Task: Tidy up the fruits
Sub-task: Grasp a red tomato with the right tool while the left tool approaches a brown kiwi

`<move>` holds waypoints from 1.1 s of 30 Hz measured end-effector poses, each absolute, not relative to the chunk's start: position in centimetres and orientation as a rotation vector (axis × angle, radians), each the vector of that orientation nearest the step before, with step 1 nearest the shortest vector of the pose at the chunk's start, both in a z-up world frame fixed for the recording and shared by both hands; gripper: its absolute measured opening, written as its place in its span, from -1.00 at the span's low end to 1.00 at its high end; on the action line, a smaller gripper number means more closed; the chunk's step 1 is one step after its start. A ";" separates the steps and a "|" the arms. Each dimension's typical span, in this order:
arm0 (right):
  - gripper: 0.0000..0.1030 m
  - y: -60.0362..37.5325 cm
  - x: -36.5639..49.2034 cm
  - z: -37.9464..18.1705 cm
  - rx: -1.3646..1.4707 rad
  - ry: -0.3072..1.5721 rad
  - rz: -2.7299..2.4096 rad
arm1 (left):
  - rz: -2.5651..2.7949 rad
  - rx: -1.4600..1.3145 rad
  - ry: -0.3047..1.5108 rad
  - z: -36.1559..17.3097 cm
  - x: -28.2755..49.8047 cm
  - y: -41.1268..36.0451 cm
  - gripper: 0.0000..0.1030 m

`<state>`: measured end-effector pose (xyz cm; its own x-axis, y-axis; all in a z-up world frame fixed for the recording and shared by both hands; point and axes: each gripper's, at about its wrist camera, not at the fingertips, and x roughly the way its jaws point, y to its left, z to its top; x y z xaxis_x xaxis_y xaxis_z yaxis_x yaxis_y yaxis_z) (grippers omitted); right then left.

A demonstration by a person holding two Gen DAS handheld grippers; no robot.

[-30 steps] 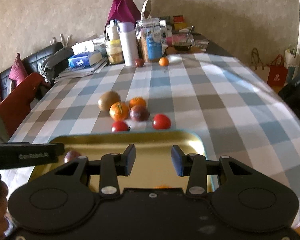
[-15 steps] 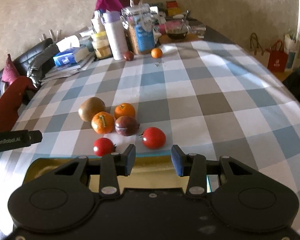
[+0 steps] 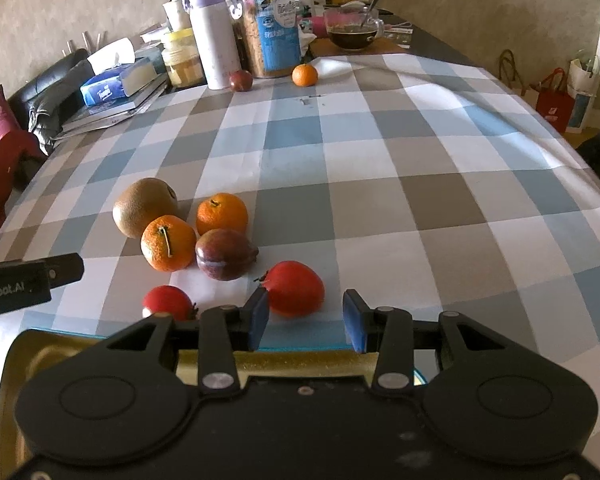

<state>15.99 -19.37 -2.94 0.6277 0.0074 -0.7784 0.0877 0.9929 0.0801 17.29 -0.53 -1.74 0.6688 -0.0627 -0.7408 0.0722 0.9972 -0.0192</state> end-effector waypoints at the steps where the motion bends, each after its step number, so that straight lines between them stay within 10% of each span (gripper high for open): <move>1: -0.16 -19.3 16.1 -3.0 0.116 0.894 -0.040 | -0.079 0.013 0.833 -1.7 17.3 -0.6 0.45; 33: -0.35 -20.3 17.5 -2.9 0.157 0.748 -0.124 | -0.164 -0.002 0.813 -1.9 18.3 -1.6 0.45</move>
